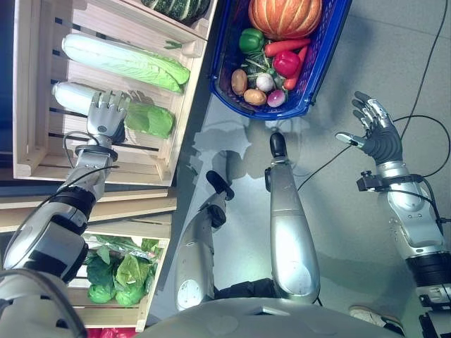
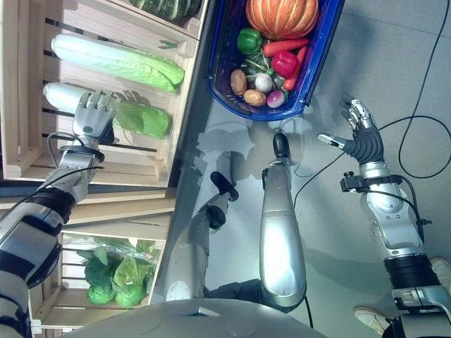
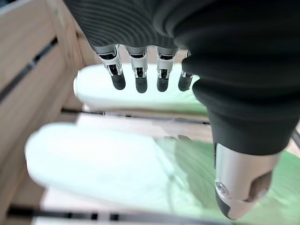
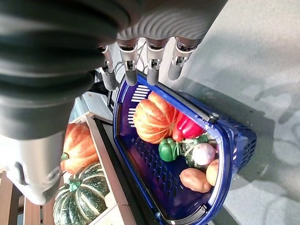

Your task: Pick up fruits and vegetables into the basket

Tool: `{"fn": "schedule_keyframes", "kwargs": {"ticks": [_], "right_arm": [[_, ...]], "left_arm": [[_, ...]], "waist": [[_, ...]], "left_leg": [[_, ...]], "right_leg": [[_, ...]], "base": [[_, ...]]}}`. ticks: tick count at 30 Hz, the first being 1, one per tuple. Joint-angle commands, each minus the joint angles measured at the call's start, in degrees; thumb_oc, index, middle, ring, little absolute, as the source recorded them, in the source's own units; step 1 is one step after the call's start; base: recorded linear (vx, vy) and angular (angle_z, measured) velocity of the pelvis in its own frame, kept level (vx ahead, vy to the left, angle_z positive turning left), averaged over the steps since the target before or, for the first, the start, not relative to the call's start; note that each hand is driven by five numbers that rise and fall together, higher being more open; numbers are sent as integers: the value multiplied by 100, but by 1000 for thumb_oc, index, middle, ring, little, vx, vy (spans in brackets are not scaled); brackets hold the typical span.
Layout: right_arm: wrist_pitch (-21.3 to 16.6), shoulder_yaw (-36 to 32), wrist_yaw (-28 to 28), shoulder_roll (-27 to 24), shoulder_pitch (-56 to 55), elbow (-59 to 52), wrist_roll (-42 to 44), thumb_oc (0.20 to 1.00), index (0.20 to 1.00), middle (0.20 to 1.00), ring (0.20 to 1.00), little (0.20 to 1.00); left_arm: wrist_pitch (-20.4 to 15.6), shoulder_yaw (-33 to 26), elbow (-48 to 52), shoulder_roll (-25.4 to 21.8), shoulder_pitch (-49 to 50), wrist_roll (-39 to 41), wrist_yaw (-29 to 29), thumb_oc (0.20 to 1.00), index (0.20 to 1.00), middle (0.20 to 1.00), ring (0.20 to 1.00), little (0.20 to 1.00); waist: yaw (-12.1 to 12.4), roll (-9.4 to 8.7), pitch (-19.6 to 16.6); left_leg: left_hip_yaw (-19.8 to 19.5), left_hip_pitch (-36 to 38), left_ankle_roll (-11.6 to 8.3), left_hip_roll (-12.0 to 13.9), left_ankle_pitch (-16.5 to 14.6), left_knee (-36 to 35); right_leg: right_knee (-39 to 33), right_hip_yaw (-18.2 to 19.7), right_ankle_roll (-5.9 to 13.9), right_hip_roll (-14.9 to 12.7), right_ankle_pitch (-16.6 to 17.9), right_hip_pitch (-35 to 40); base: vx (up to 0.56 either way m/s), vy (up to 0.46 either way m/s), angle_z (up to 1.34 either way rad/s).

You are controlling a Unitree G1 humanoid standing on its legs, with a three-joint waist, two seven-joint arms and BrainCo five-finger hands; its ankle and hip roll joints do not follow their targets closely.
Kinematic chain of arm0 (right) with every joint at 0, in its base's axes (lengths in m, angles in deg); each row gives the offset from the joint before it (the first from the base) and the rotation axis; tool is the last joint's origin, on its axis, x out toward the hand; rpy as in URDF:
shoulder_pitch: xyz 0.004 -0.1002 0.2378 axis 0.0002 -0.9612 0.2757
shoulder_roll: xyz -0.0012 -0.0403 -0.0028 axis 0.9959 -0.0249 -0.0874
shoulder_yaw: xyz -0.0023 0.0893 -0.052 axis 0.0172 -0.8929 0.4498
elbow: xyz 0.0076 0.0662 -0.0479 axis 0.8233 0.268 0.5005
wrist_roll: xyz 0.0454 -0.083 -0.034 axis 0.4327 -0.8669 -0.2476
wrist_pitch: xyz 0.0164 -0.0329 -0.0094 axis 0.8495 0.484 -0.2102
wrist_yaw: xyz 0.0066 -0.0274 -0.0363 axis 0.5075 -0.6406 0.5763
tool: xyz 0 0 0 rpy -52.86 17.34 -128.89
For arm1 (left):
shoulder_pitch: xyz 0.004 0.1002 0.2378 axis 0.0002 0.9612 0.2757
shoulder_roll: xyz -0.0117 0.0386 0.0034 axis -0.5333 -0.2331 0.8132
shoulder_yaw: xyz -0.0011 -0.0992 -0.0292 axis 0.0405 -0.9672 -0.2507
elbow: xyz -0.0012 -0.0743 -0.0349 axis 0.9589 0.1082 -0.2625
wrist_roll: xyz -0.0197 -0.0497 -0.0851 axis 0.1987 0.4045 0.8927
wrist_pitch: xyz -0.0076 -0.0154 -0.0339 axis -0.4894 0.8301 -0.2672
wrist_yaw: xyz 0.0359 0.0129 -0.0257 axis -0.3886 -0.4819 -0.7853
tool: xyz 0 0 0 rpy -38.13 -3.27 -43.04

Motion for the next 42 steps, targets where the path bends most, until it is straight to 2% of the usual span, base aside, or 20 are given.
{"fn": "schedule_keyframes", "kwargs": {"ticks": [1, 9, 15, 23, 33, 42], "right_arm": [[-445, -189, -171, -128, -50, -407, -155, 1000, 1000, 1000, 1000, 1000], [-612, -47, -435, -205, 115, -381, -269, 1000, 1000, 1000, 1000, 1000], [-647, 44, -462, -235, 280, -340, -255, 1000, 1000, 1000, 1000, 1000], [-666, 175, -531, -183, 489, -256, -195, 1000, 1000, 1000, 1000, 1000], [-846, 162, -557, -170, 589, -142, -25, 1000, 1000, 1000, 1000, 1000], [-925, 101, -600, -226, 623, -115, -58, 1000, 1000, 1000, 1000, 1000]], "left_arm": [[552, -165, -226, -590, 22, -214, -201, 1000, 1000, 1000, 1000, 1000], [1176, 5, -509, -617, -355, -263, -255, 1000, 1000, 1000, 1000, 1000], [1059, 200, -723, -640, -687, -22, 77, 1000, 1000, 1000, 1000, 1000], [1112, 437, -1038, -590, -895, 643, 430, 1000, 1000, 1000, 1000, 1000], [1166, 508, -1371, -587, -923, 1110, 554, 1000, 1000, 1000, 1000, 1000], [1556, 462, -1535, -612, -732, 1364, 754, 1000, 1000, 1000, 1000, 1000]], "waist": [[-198, 5, 24], [-195, 17, 24], [-208, 37, 24], [-218, 75, 24], [-183, 63, 24], [-133, 60, 24]], "left_leg": [[18, -656, -78, 129, -802, 1346], [-23, -1076, -65, 153, -862, 1560], [-38, -1342, -63, 163, -895, 1662], [-50, -1634, -75, 172, -931, 1768], [-98, -2030, -59, 205, -987, 1989], [-173, -2338, -16, 208, -1079, 2234]], "right_leg": [[-224, -51, 301, 151, -189, -12], [-93, 82, 300, 153, -144, -448], [-44, 151, 319, 135, -86, -758], [8, 266, 328, 145, -47, -1084], [150, 342, 314, 161, -31, -1462], [342, 410, 309, 164, -41, -1754]], "base": [[18, 38, -5], [6, 11, -3], [6, 28, -3], [9, 39, -4], [8, 20, -1], [11, 36, -1]]}}
